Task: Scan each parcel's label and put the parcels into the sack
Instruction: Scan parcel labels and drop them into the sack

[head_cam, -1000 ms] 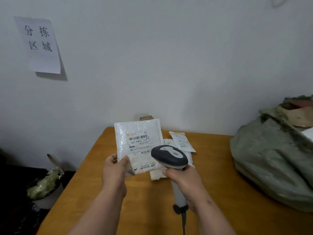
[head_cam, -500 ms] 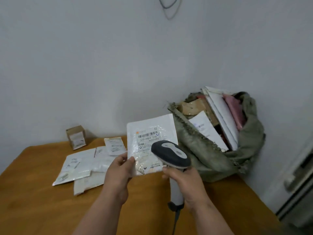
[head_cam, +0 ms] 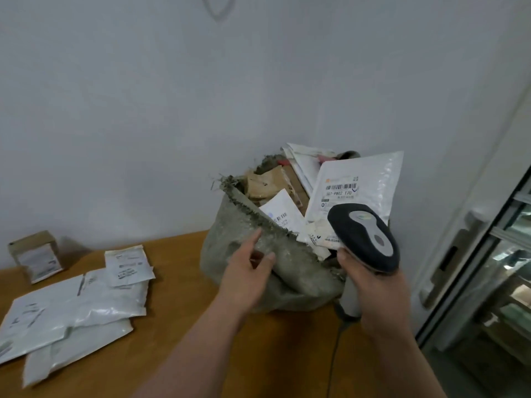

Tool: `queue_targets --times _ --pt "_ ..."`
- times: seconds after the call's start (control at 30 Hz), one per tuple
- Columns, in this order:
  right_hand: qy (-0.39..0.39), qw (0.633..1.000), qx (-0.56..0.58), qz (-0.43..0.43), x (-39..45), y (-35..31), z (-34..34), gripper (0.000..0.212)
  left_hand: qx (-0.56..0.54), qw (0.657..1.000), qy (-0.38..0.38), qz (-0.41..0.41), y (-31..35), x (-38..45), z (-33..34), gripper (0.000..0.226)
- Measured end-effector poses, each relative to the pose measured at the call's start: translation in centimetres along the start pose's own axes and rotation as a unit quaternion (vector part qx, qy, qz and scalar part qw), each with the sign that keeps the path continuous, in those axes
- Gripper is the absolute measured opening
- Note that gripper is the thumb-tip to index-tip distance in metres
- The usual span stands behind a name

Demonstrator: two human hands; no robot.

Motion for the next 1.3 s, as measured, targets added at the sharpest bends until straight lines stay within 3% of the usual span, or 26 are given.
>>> queue_targets --times 0.2,0.3,0.4,0.53,0.7,0.77,0.83,0.93,1.03,1.17,1.3 --pt "-0.019 1.000 0.013 -0.008 3.7 0.6 -1.2 0.058 -0.071 0.995 -0.016 -0.066 1.2 2.5 2.8 0.049" --pt "-0.083 0.996 0.016 0.002 6.6 0.8 -0.8 0.059 -0.088 0.991 0.027 -0.097 1.5 3.9 3.5 0.053" --pt "-0.169 0.985 -0.026 0.033 8.9 2.3 -0.1 0.057 -0.168 0.975 0.109 -0.095 1.8 4.3 3.8 0.041" --pt "-0.309 0.946 -0.076 0.062 10.5 4.5 1.5 0.058 -0.252 0.942 0.220 -0.037 3.6 4.9 3.2 0.016" --pt "-0.419 0.880 -0.166 0.149 11.0 6.3 3.9 0.053 -0.296 0.927 0.228 -0.027 4.7 4.6 2.7 0.026" --pt "-0.420 0.874 -0.156 0.188 11.0 6.6 3.9 0.056 -0.284 0.930 0.230 -0.040 3.9 4.2 3.0 0.024" --pt "-0.370 0.900 -0.130 0.189 11.3 6.4 3.6 0.059 -0.268 0.935 0.231 -0.037 3.1 3.5 3.0 0.021" --pt "-0.305 0.938 -0.102 0.132 12.1 4.5 3.1 0.048 -0.274 0.924 0.263 -0.032 2.4 2.8 2.7 0.017" --pt "-0.302 0.947 -0.080 0.071 12.2 1.6 2.9 0.030 -0.271 0.921 0.280 -0.033 1.9 2.4 2.5 0.012" --pt "-0.370 0.921 -0.085 0.081 9.5 -1.0 3.4 0.048 -0.256 0.917 0.303 -0.050 1.2 0.8 1.2 0.013" --pt "-0.443 0.879 -0.140 0.110 4.1 -1.1 5.3 0.015 -0.240 0.904 0.342 -0.085 -0.5 -2.3 -1.9 0.012"
Point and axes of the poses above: each hand's wrist, its own x-axis towards the middle knuckle, its own z-axis out of the palm, y = z × x, the point moved 1 cm from there along x, towards the middle knuckle, and after that the axes turned 1 degree about y, right-handed, at the moved point
